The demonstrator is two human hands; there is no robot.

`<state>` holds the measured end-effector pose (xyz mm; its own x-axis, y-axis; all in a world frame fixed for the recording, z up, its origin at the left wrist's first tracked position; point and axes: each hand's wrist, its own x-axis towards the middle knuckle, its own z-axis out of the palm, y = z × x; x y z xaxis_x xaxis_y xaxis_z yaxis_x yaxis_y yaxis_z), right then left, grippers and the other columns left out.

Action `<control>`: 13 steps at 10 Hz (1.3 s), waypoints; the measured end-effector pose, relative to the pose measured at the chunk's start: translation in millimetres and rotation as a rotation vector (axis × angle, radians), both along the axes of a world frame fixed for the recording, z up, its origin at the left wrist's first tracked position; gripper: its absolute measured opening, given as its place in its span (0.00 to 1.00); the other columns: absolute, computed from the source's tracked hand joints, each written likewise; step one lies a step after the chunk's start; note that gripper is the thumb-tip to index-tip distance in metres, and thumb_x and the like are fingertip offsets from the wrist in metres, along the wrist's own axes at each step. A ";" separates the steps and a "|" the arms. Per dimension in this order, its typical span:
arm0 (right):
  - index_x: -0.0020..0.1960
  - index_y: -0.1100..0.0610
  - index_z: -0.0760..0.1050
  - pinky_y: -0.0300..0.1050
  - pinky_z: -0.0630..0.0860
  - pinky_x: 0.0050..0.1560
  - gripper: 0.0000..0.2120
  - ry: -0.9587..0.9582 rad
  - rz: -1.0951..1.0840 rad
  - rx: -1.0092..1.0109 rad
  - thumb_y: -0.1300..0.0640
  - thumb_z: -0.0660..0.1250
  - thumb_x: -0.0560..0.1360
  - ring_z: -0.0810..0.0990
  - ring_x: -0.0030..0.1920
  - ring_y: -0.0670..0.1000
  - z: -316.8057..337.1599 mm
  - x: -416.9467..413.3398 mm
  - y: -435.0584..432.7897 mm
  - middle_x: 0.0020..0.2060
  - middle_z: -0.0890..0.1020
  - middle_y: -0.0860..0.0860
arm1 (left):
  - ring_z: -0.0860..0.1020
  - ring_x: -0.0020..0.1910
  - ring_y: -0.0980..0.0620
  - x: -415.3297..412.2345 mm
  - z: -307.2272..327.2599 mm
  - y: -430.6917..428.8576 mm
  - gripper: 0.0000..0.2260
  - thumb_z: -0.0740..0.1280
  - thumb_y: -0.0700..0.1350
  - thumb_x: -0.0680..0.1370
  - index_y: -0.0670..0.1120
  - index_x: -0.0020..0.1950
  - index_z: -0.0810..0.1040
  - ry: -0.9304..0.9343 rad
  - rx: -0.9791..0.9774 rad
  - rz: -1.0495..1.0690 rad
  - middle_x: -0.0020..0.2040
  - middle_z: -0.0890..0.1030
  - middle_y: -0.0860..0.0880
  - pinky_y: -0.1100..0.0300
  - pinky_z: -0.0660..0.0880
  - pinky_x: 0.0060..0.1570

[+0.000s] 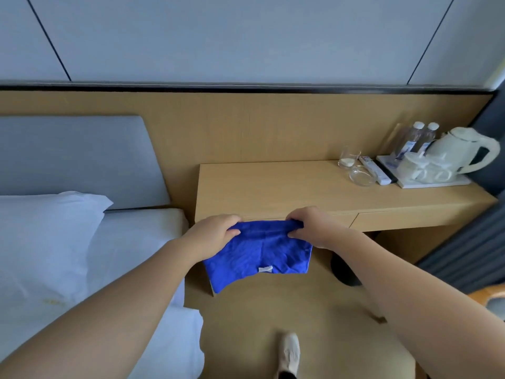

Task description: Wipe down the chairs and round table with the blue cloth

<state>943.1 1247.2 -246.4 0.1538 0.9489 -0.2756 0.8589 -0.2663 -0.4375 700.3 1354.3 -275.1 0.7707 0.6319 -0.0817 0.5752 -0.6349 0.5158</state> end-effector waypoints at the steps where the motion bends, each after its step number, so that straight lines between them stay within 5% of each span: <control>1: 0.57 0.52 0.79 0.44 0.76 0.49 0.11 0.024 0.008 -0.022 0.56 0.70 0.75 0.78 0.50 0.50 -12.1 20.1 37.5 0.50 0.79 0.48 | 0.75 0.51 0.54 20.6 -9.2 34.0 0.10 0.58 0.48 0.81 0.52 0.60 0.74 0.006 -0.033 -0.001 0.55 0.78 0.54 0.52 0.73 0.54; 6: 0.57 0.54 0.79 0.47 0.77 0.51 0.12 0.060 0.146 -0.226 0.58 0.69 0.74 0.79 0.50 0.52 -99.4 193.3 310.6 0.50 0.81 0.50 | 0.76 0.55 0.48 193.9 -93.0 283.5 0.12 0.58 0.48 0.81 0.49 0.61 0.75 0.215 -0.115 0.107 0.57 0.78 0.51 0.52 0.72 0.56; 7: 0.59 0.54 0.77 0.47 0.75 0.48 0.15 -0.034 0.198 -0.233 0.58 0.67 0.73 0.77 0.52 0.54 -127.5 216.4 343.9 0.51 0.79 0.52 | 0.73 0.60 0.48 216.4 -112.8 307.7 0.16 0.58 0.48 0.81 0.48 0.68 0.70 0.318 -0.031 0.119 0.65 0.74 0.50 0.56 0.69 0.58; 9: 0.69 0.52 0.69 0.51 0.76 0.53 0.26 -0.135 0.222 -0.287 0.54 0.70 0.72 0.73 0.57 0.57 -157.8 232.9 355.3 0.58 0.72 0.54 | 0.70 0.64 0.50 218.6 -138.7 327.3 0.19 0.63 0.48 0.79 0.50 0.70 0.67 0.340 0.080 0.187 0.66 0.72 0.52 0.58 0.67 0.61; 13: 0.71 0.52 0.67 0.47 0.74 0.55 0.24 -0.177 0.057 -0.170 0.52 0.66 0.77 0.74 0.59 0.55 -82.2 212.8 318.7 0.63 0.71 0.52 | 0.70 0.63 0.51 200.4 -55.1 312.6 0.18 0.61 0.47 0.79 0.50 0.69 0.68 0.224 0.167 0.121 0.66 0.70 0.53 0.58 0.69 0.58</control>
